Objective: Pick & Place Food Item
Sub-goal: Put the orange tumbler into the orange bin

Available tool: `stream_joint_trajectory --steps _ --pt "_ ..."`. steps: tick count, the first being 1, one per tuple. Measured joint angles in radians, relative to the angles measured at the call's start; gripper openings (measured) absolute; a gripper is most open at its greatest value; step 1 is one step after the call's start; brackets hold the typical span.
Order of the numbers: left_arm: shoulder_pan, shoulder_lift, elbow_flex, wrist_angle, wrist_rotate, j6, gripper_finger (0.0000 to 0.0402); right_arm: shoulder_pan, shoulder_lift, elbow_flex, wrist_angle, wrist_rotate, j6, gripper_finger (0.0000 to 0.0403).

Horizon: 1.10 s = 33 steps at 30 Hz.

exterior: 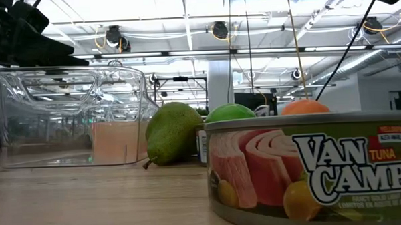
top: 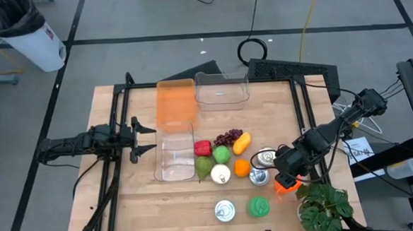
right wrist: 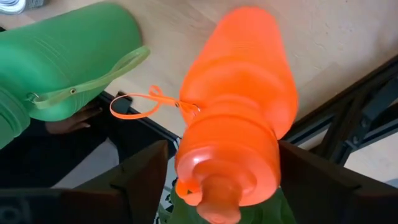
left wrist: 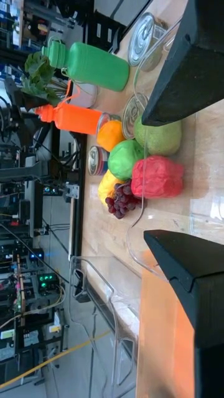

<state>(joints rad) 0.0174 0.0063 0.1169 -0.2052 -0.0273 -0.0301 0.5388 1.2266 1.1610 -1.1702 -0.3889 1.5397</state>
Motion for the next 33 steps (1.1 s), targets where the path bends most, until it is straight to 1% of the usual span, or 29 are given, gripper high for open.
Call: stream_joint_trajectory --steps 8,14,17,21,24,27,33 --pt "0.000 0.000 0.000 0.000 0.000 0.000 0.0296 0.000 0.000 0.000 0.000 0.003 -0.014 0.0220" --pt "0.000 0.000 0.000 0.000 0.000 0.000 0.0296 0.000 -0.013 0.000 0.000 0.026 -0.034 0.0222" --pt "0.000 0.000 0.000 0.000 0.000 0.000 0.0296 0.000 -0.040 0.000 0.000 0.027 -0.034 0.0223" --pt "0.000 0.000 0.000 0.000 0.000 0.000 0.0296 0.000 -0.090 0.000 -0.001 0.034 -0.014 0.0214" --pt "0.000 0.000 0.000 0.000 0.000 0.000 0.0296 0.000 -0.143 0.000 -0.001 0.072 -0.011 0.0214" --pt "0.000 0.000 0.000 0.000 0.000 0.000 0.0296 0.000 -0.197 0.000 -0.004 0.136 -0.049 0.0218" --pt "0.000 0.000 0.000 0.000 0.000 0.000 0.0296 0.000 -0.285 0.000 -0.028 0.340 -0.250 0.0215"
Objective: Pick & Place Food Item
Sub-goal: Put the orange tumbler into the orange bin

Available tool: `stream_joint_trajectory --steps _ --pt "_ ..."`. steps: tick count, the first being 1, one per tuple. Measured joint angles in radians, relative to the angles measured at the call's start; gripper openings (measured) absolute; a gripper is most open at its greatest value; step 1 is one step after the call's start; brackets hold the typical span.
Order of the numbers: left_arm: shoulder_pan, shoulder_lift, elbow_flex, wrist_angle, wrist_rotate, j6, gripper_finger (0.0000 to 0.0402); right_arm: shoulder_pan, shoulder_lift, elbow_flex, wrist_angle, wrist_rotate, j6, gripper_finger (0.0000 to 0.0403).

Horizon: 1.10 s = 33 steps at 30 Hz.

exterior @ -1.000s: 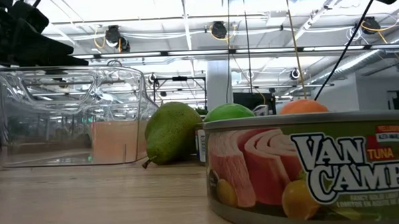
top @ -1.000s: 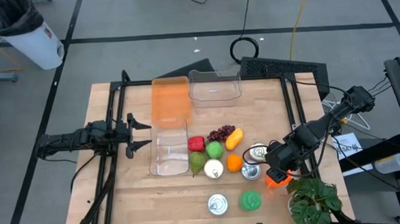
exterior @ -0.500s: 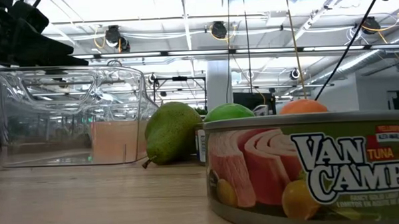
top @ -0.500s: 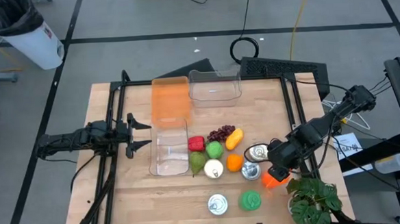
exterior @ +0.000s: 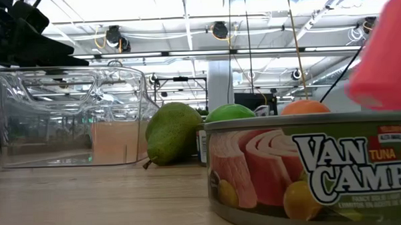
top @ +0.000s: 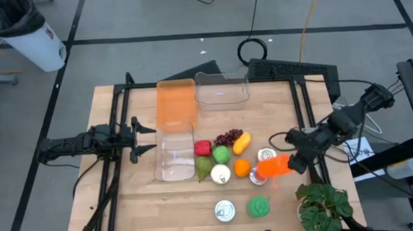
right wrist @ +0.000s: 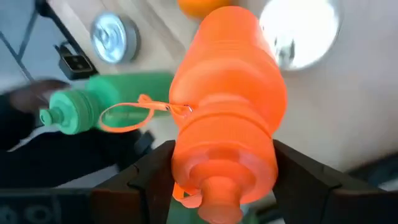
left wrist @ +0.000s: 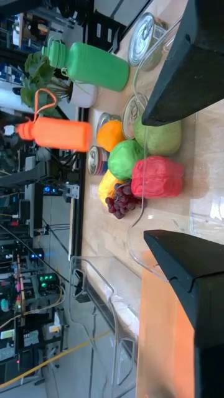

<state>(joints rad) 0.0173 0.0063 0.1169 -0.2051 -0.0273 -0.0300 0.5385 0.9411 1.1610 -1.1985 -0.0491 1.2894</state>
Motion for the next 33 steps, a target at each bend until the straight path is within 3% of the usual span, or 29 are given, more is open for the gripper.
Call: stream_joint_trajectory --steps 10,13,16,21,25,29,33 --pt "0.000 0.000 0.000 0.000 0.000 0.000 0.0296 0.000 -0.041 -0.001 0.048 0.422 -0.417 0.0218" --pt "0.000 0.000 0.000 0.001 -0.003 0.037 0.0296 0.000 -0.039 -0.043 0.177 0.543 -0.567 0.0216" --pt "0.000 0.000 0.000 0.036 -0.035 0.214 0.0296 -0.003 -0.037 -0.124 0.376 0.602 -0.734 0.0218" --pt "0.000 0.000 0.000 0.129 -0.045 0.309 0.0296 -0.053 -0.037 -0.277 0.786 0.626 -0.985 0.0218" --pt "0.000 0.000 0.000 0.228 -0.044 0.157 0.0296 -0.125 -0.037 -0.381 1.055 0.624 -1.136 0.0217" --pt "0.000 0.000 0.000 0.304 -0.080 -0.138 0.0296 -0.235 -0.036 -0.402 1.121 0.549 -1.163 0.0220" --pt "0.000 0.000 0.000 0.340 -0.158 -0.239 0.0296 -0.334 -0.010 -0.402 1.128 0.456 -1.147 0.0216"
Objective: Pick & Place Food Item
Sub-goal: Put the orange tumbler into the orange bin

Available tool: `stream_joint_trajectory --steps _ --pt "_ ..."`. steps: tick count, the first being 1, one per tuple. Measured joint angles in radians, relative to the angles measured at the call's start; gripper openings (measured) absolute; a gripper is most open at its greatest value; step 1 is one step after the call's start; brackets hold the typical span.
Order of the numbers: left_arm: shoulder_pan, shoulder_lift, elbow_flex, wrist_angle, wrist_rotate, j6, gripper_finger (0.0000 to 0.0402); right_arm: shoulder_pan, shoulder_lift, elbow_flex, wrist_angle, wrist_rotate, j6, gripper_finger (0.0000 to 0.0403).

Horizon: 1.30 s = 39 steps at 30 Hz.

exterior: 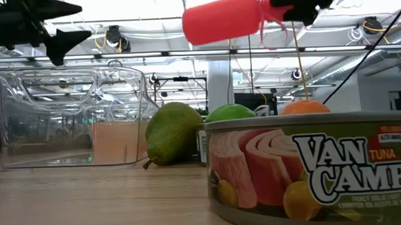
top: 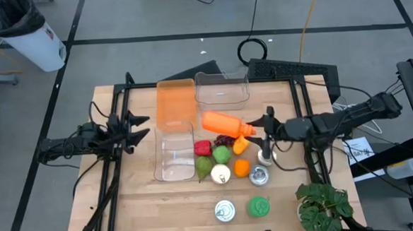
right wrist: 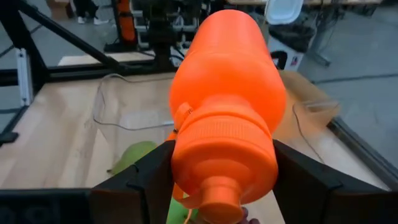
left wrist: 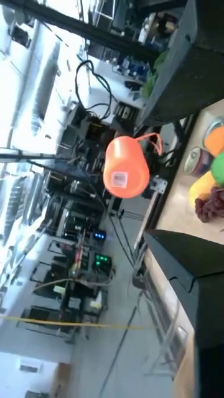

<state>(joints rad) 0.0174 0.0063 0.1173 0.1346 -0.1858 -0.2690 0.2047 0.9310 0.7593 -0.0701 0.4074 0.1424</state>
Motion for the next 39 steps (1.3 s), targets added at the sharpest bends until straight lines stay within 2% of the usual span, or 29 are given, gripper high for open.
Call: stream_joint_trajectory --steps 5,8,12,15,17,21,24,28,34,39 --pt "0.000 0.057 0.000 0.025 -0.037 -0.029 0.0296 -0.116 0.089 0.076 -0.051 -0.183 0.016 0.0218" --pt "0.004 0.150 0.030 0.080 -0.037 0.005 0.0296 -0.166 0.175 0.194 -0.215 -0.256 0.025 0.0219" --pt "0.023 0.341 0.156 0.069 0.015 0.053 0.0296 -0.213 0.306 0.399 -0.482 -0.255 0.007 0.0216" --pt "0.041 0.528 0.291 -0.016 0.054 0.144 0.0296 -0.226 0.390 0.526 -0.563 -0.258 -0.047 0.0218" --pt "0.051 0.665 0.383 -0.111 0.062 0.206 0.0296 -0.226 0.430 0.571 -0.568 -0.298 -0.098 0.0221" --pt "0.053 0.930 0.552 -0.171 0.062 0.290 0.0296 -0.225 0.465 0.592 -0.518 -0.366 -0.175 0.0219" --pt "0.039 1.089 0.676 -0.181 0.080 0.371 0.0297 -0.225 0.472 0.594 -0.500 -0.361 -0.181 0.0216" --pt "0.022 1.280 0.842 -0.298 0.092 0.459 0.0309 -0.223 0.474 0.594 -0.511 -0.360 -0.158 0.0220" --pt "0.014 1.473 1.024 -0.393 0.126 0.531 0.0330 -0.215 0.478 0.593 -0.514 -0.362 -0.164 0.0220" --pt "0.014 1.571 1.089 -0.401 0.108 0.563 0.0327 -0.198 0.478 0.593 -0.503 -0.354 -0.189 0.0216"
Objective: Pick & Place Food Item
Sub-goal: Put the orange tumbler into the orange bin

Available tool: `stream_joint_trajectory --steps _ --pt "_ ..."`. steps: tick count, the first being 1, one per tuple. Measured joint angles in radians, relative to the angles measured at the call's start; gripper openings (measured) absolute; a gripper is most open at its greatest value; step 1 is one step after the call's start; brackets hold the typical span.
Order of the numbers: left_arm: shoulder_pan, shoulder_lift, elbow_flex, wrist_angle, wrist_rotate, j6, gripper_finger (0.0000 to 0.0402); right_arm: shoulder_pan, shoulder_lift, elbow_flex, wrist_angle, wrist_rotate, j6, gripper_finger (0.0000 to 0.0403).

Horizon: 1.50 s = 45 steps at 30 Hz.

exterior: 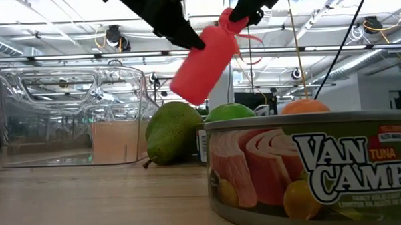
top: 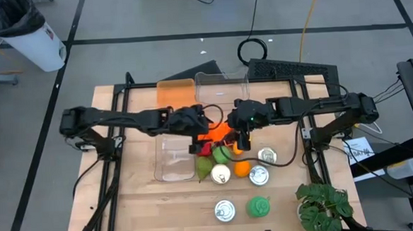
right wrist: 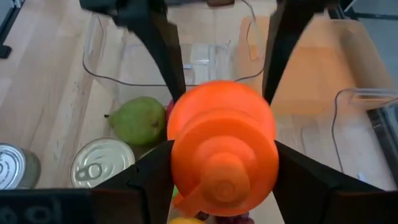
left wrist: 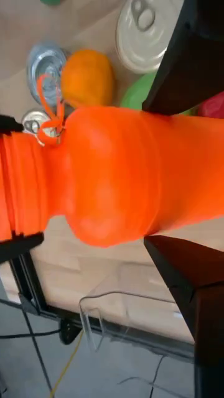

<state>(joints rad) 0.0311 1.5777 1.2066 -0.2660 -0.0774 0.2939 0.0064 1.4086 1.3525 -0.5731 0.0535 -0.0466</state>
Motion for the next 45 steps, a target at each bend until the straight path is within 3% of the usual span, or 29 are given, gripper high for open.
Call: stream_joint_trajectory --steps 12,26,45 --pt "0.001 0.019 0.009 0.045 0.049 -0.008 0.0267 0.003 -0.002 0.000 0.027 -0.009 -0.030 0.0211" --pt "0.002 -0.104 0.012 0.081 0.054 -0.044 0.0262 0.002 0.000 -0.001 0.026 -0.007 -0.026 0.0213" --pt "-0.025 -0.025 0.011 0.174 0.074 -0.067 0.0258 0.012 0.000 -0.002 0.131 -0.004 -0.061 0.0214"
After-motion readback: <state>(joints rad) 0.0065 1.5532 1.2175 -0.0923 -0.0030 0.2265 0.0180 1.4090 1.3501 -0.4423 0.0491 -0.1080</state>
